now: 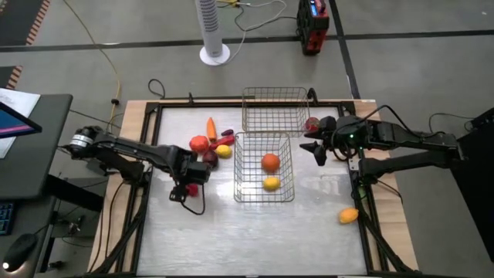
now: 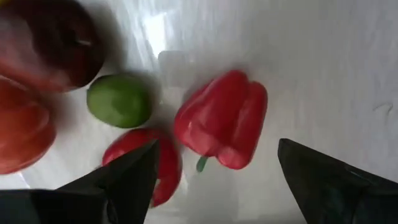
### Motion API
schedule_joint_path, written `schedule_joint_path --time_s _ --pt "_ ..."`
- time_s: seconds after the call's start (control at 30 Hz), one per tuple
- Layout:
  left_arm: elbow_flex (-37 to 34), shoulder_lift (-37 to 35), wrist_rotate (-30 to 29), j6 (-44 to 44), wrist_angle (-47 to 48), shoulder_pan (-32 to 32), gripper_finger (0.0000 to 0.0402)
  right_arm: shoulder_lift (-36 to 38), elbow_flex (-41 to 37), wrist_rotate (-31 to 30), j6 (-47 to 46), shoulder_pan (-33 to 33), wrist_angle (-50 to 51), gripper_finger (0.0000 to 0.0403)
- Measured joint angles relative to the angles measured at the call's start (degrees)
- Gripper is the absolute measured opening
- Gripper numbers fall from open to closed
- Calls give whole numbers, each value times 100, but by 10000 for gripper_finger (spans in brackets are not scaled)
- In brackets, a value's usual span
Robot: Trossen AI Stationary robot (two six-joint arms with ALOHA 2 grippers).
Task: Sort produce into baskets
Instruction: Put the red bell pepper into the top wire basket
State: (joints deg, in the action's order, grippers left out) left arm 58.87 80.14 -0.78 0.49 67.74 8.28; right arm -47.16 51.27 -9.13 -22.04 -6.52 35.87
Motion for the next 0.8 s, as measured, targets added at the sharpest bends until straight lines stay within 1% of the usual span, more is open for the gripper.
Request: schedule_joint_path --time_s 0.3,0.37,0.47,0.53,0.63,0.7,0.8 --pt "-478 57 -19 812 -388 355 358 -2 0 -129 -43 0 -32 265" --pt "-610 54 -100 965 -698 432 360 -2 0 -150 -42 -2 -44 265" --pt "-839 59 -315 1108 -1006 533 361 -2 0 -150 -55 -49 -54 265" --pt "-978 59 -316 1186 -1255 571 361 -4 0 -149 -59 -76 -52 265" --pt "-1096 59 -459 1193 -1343 625 359 -4 0 -151 -57 -76 -54 265" --pt "-1130 59 -598 1123 -1342 627 351 -4 0 -151 -57 -76 -62 265" --pt "-1130 59 -608 1064 -1351 620 328 -4 0 -149 -57 -76 -80 265"
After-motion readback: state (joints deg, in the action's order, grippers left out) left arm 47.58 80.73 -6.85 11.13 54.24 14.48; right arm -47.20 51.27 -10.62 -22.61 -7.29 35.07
